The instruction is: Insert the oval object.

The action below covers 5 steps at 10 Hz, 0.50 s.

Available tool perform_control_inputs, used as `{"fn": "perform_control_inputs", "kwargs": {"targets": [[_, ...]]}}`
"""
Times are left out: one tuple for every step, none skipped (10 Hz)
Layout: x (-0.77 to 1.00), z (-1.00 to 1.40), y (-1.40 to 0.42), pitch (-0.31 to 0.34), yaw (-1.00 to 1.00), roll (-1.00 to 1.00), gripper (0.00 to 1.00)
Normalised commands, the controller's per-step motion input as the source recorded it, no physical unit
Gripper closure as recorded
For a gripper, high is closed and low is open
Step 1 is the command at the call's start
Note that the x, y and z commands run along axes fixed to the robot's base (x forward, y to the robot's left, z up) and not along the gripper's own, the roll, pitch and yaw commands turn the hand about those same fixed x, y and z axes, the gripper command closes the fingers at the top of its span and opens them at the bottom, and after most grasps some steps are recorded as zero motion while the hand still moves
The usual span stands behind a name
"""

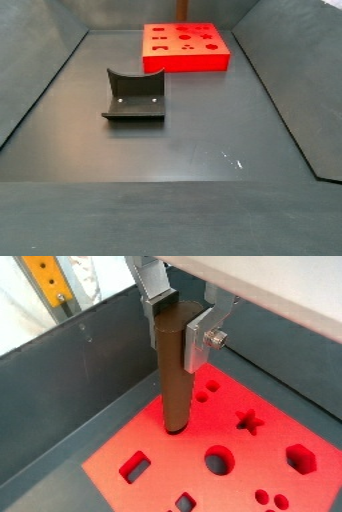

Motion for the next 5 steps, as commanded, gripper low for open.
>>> {"fn": "perform_control_inputs", "kwargs": {"targets": [[0.0, -0.04, -0.1, 0.054, 0.0, 0.28, 1.0], [0.0, 0.0, -0.03, 0.007, 0.0, 0.11, 1.0], [0.01, -0.11, 0.0, 0.0, 0.0, 0.0, 1.0], [0.14, -0.24, -0.11, -0.041, 0.0, -0.04, 1.0], [0.21, -0.3, -0.11, -0.043, 0.0, -0.03, 1.0]]}}
